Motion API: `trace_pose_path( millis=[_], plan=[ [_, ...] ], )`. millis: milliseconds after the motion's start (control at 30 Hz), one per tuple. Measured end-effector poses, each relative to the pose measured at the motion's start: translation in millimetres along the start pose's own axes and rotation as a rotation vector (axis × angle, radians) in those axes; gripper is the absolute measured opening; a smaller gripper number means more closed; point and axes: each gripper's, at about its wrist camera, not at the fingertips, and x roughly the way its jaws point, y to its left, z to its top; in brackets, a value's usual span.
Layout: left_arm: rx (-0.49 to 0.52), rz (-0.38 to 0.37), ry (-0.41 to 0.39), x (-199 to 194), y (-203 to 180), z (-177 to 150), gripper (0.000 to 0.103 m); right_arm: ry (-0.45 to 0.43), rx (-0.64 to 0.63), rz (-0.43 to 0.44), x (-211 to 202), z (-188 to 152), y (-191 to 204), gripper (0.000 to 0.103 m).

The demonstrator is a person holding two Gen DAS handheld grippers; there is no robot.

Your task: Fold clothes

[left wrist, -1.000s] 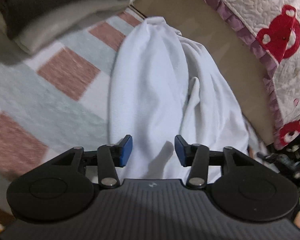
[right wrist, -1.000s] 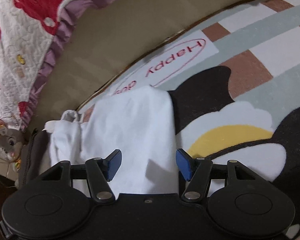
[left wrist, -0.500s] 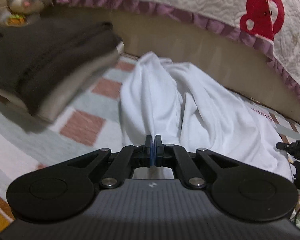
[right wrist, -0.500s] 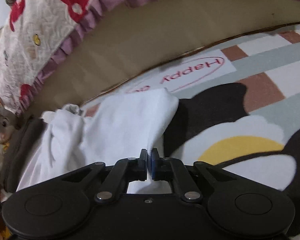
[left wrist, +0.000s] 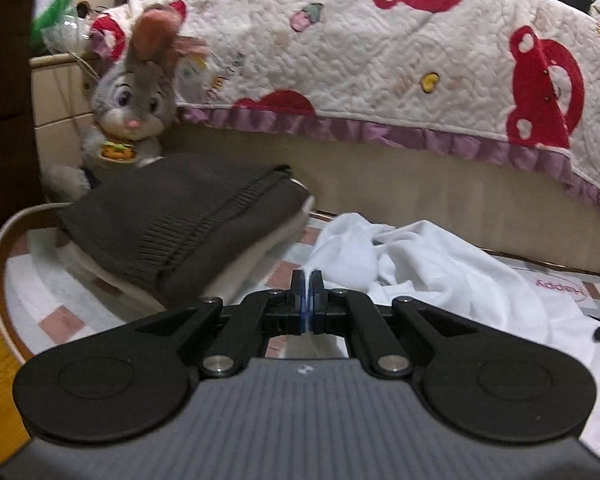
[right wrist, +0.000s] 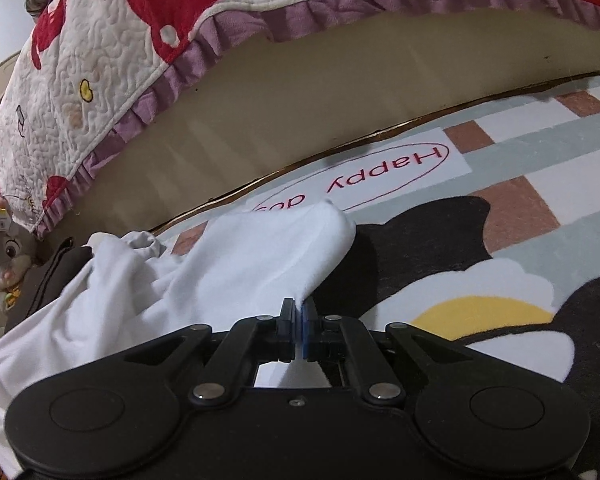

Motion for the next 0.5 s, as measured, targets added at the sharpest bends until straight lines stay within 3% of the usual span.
trace_pose_path(
  millis=[167,267,500],
  plan=[
    [-0.115,-0.009,0.097,8.0,22.5,-10.0,0.001,-0.016,-0.039,-0.008,-3.1,2.3,5.7,0.005],
    [-0.13,-0.012,0.106,4.9,28.1,-13.8,0.001,-0.048,-0.074,-0.031,-9.7,3.5,11.6,0.004],
    [-0.083,-0.082,0.176,7.1,20.9,-21.1,0.001,-0.32,-0.174,-0.184,-87.5,13.1,31.3,0.003]
  ],
)
